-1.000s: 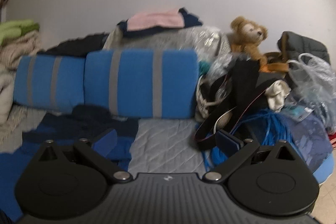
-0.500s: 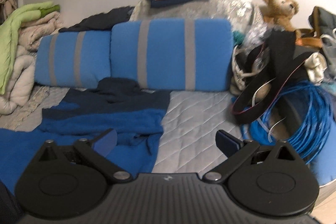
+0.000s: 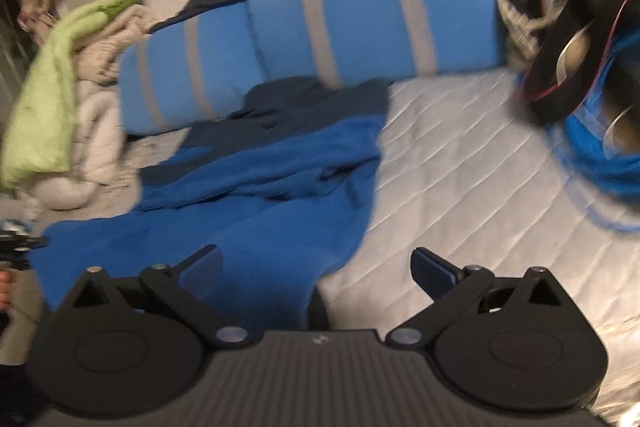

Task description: Fold clothes

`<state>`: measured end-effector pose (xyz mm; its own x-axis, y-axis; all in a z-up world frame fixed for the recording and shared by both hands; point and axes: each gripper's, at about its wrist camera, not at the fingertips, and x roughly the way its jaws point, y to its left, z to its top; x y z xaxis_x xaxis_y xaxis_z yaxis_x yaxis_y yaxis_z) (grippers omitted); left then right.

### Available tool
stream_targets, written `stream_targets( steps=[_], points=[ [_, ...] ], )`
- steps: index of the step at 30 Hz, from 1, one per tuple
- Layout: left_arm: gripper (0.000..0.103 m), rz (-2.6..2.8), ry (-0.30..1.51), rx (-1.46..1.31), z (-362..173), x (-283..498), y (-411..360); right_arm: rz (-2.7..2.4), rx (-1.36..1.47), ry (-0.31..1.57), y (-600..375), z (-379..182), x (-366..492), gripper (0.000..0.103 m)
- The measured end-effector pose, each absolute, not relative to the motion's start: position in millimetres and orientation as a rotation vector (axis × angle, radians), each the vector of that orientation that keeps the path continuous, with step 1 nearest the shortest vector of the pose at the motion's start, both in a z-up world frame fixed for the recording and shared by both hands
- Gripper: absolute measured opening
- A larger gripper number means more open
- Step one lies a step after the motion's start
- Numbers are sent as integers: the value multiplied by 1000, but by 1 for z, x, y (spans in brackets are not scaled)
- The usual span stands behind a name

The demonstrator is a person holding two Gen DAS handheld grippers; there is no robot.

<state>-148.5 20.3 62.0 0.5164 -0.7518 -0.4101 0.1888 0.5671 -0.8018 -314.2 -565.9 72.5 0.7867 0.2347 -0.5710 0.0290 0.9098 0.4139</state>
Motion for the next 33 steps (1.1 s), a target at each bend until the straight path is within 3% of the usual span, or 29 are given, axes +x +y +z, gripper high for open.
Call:
stream_targets(
  steps=[8, 17, 23, 25, 28, 33],
  points=[
    [18, -624, 837, -771, 63, -150, 22, 290, 574, 692, -566, 36, -315, 98],
    [18, -611, 831, -795, 58, -150, 25, 441, 778, 652, -583, -2, -330, 73],
    [18, -609, 824, -797, 59, -152, 25, 513, 948, 605, -590, -22, -339, 43],
    [17, -605, 805, -799, 60, -154, 25, 503, 976, 595, -592, -23, -342, 17],
    [17, -597, 747, -773, 70, -162, 23, 456, 990, 563, -595, -17, -347, 8],
    [16, -582, 651, -729, 93, -176, 20, 422, 941, 467, -590, 20, -356, 6]
  ],
)
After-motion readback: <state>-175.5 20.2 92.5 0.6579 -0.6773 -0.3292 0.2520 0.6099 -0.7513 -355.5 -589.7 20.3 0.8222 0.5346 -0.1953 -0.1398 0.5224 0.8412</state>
